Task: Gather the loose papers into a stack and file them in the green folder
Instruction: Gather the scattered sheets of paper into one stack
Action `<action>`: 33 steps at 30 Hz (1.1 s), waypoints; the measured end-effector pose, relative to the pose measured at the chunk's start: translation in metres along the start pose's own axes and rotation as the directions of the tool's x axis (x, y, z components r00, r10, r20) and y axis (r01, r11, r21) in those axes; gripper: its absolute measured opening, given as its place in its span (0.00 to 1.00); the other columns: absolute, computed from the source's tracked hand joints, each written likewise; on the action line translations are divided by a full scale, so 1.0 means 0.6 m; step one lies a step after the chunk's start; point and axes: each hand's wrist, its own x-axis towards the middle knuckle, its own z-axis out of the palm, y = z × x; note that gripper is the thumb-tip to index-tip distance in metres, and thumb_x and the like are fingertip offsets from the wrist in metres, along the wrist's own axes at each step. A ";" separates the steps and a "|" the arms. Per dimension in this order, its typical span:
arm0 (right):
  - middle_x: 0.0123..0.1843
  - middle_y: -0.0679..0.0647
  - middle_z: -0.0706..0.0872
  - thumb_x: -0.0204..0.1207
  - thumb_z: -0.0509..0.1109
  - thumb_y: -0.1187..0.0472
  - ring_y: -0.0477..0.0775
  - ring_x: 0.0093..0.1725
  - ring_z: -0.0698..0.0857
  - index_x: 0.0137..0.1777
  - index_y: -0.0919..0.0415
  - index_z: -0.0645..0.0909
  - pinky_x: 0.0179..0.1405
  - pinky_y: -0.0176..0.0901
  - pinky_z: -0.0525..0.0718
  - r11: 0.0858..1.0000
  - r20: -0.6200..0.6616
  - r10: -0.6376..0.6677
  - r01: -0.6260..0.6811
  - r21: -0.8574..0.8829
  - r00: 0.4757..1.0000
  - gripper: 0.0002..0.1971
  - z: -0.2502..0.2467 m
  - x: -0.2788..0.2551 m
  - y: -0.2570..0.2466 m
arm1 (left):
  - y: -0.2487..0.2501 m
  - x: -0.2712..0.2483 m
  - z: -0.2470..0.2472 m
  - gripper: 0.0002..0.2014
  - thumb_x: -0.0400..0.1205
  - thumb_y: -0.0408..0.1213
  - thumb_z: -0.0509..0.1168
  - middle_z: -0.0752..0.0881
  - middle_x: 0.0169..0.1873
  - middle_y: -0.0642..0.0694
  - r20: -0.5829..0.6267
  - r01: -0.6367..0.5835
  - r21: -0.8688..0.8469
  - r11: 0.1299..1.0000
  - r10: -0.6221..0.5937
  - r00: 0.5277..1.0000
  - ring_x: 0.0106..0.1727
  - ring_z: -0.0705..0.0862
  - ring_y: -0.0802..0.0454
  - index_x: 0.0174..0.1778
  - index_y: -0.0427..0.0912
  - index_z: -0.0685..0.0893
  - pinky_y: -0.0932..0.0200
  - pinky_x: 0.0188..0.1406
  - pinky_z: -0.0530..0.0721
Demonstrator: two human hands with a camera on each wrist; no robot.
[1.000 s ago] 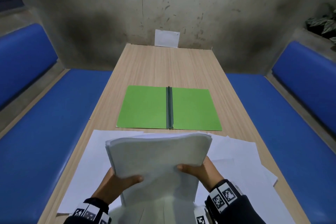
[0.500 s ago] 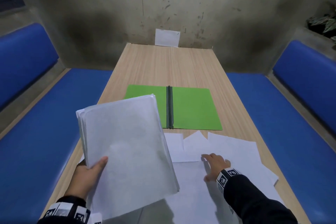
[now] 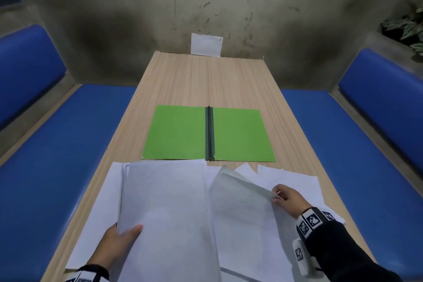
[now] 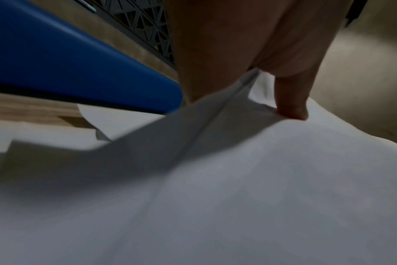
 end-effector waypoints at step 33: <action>0.57 0.59 0.71 0.73 0.61 0.64 0.61 0.58 0.83 0.62 0.57 0.81 0.48 0.41 0.79 0.705 -0.261 0.656 -0.698 -0.125 0.709 0.18 -0.007 -0.062 0.147 | -0.038 0.068 0.019 0.38 0.75 0.36 0.71 0.75 0.72 0.34 -0.072 0.052 0.339 0.939 -0.030 0.997 0.68 0.77 0.35 0.79 0.39 0.60 0.43 0.68 0.74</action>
